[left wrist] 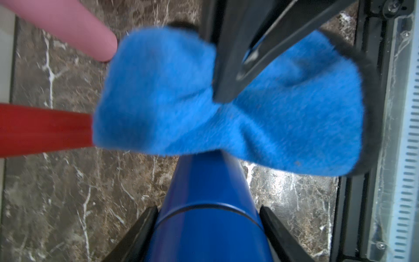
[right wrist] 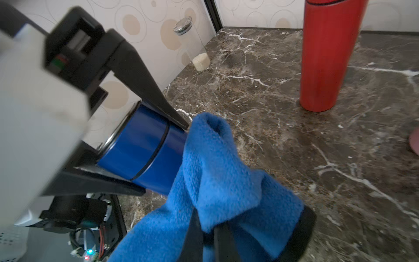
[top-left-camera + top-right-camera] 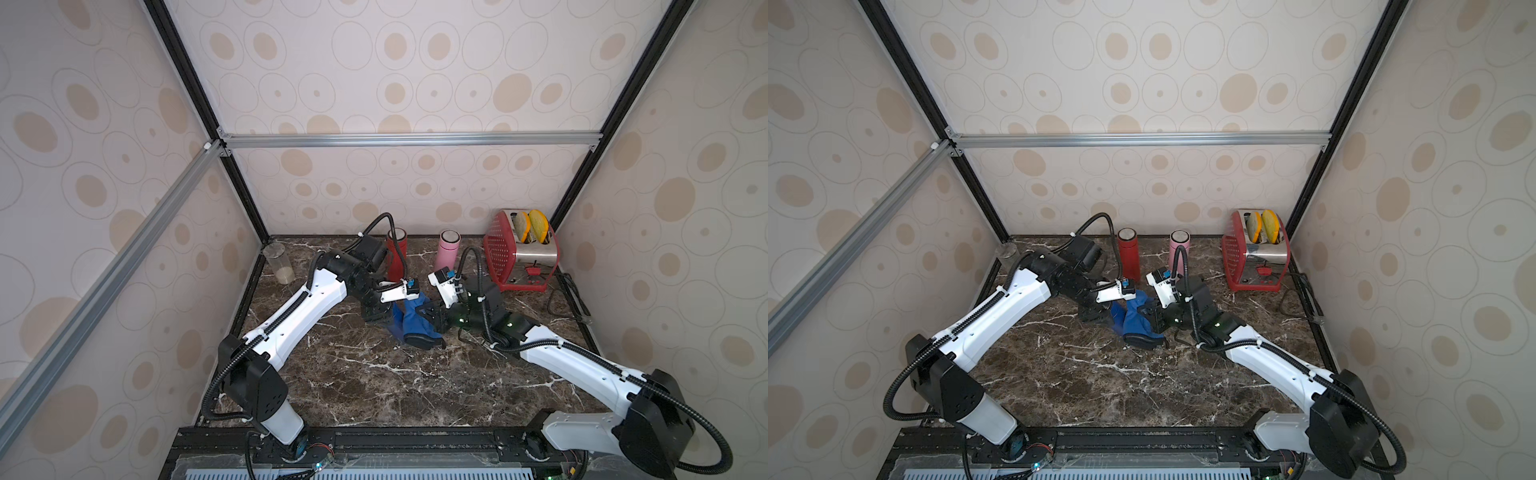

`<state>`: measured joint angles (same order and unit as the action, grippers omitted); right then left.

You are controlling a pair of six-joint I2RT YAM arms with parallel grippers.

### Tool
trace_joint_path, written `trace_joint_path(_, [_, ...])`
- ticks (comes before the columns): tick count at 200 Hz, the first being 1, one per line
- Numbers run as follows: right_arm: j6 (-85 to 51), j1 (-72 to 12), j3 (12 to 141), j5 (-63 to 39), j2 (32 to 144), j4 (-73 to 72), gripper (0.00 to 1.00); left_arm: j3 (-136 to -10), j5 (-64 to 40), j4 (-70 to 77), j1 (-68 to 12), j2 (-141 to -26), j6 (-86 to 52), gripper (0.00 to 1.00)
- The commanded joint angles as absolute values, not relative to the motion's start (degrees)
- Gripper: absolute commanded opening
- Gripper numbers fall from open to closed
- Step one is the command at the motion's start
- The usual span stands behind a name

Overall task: Wipe the surface of the thermos
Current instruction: Wipe the dirt from the surface of the thermos.

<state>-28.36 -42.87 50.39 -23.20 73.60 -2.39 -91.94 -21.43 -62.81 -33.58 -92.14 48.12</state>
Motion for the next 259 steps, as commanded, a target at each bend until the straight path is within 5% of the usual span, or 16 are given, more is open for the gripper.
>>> trace_joint_path(1, [-33.8, -41.5, 49.9, -31.1, 75.2, -10.8, 0.0, -92.7, -24.0, -61.6, -35.2, -90.5, 58.6, 0.0])
trace_joint_path(99, [-41.3, -37.0, 47.8, -39.1, 82.5, -23.6, 0.0, -104.9, -17.6, -75.8, -41.2, -101.7, 67.0, 0.0])
trace_joint_path(189, [-43.8, -36.9, 34.5, -40.1, 95.0, -42.0, 0.0, -99.6, -12.4, -68.9, -45.0, -101.4, 67.8, 0.0])
trace_joint_path(230, [-47.2, -36.8, 35.8, -47.4, 105.9, -55.3, 0.0, -96.4, -13.7, -65.9, -45.0, -99.5, 69.6, 0.0])
trace_joint_path(259, [-48.5, -36.9, 39.6, -51.2, 103.6, -53.6, 0.0, -95.8, -13.4, -65.3, -45.1, -99.2, 70.4, 0.0])
